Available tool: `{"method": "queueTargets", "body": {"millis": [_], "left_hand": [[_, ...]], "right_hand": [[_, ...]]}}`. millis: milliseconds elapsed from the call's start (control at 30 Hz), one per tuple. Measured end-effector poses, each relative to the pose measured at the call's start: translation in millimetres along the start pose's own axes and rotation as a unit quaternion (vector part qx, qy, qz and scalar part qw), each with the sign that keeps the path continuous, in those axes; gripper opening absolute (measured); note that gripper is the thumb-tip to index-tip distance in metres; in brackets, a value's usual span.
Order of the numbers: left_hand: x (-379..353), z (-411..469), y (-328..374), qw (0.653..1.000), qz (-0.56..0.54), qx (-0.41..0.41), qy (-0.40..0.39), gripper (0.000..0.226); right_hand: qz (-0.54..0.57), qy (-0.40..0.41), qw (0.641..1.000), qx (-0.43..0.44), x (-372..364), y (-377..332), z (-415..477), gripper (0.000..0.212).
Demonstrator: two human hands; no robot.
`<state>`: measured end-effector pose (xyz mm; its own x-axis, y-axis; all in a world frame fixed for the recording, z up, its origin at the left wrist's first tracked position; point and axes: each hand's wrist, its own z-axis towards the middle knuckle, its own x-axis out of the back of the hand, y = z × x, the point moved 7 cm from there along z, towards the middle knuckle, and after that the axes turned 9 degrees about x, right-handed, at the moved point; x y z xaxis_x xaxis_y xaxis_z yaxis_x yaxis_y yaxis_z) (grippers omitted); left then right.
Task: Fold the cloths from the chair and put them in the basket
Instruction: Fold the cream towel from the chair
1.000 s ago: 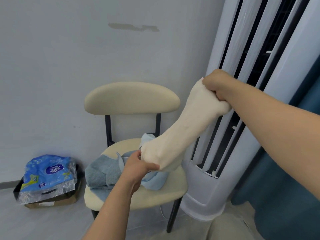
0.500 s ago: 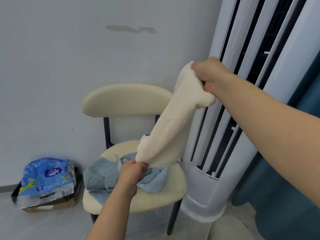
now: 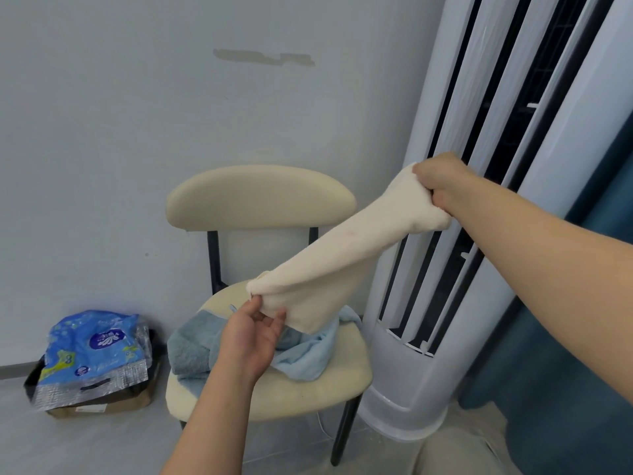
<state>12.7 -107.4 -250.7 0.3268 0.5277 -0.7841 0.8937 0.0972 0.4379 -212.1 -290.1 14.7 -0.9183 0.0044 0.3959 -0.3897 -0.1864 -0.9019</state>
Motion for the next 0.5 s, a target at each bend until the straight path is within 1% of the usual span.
{"method": "queueTargets", "body": {"millis": [100, 167, 200, 300, 333, 400, 500], "left_hand": [[-2, -2, 5, 0.997, 0.06, -0.05, 0.026, 0.028], [-5, -4, 7, 0.992, 0.089, -0.078, 0.037, 0.033], [-5, -6, 7, 0.991, 0.094, -0.082, 0.042, 0.036], [-1, -6, 6, 0.996, 0.047, -0.054, 0.058, 0.03], [0, -6, 5, 0.997, 0.035, -0.042, 0.059, 0.028], [-1, -7, 4, 0.997, 0.044, -0.021, 0.053, 0.03], [-1, -6, -4, 0.993, 0.106, 0.024, 0.042, 0.038]], "right_hand": [[-0.03, 0.001, 0.999, -0.025, 3, 11, 5, 0.022], [-0.04, -0.002, 0.999, -0.036, 4, 14, 7, 0.026], [-0.042, -0.003, 0.998, -0.036, 5, 15, 8, 0.025], [-0.046, -0.009, 0.998, -0.036, 8, 18, 11, 0.016], [-0.043, -0.01, 0.999, -0.032, 8, 19, 11, 0.016], [-0.033, -0.018, 0.999, -0.019, 6, 19, 13, 0.024], [-0.038, -0.023, 0.999, 0.02, 2, 12, 14, 0.038]]}}
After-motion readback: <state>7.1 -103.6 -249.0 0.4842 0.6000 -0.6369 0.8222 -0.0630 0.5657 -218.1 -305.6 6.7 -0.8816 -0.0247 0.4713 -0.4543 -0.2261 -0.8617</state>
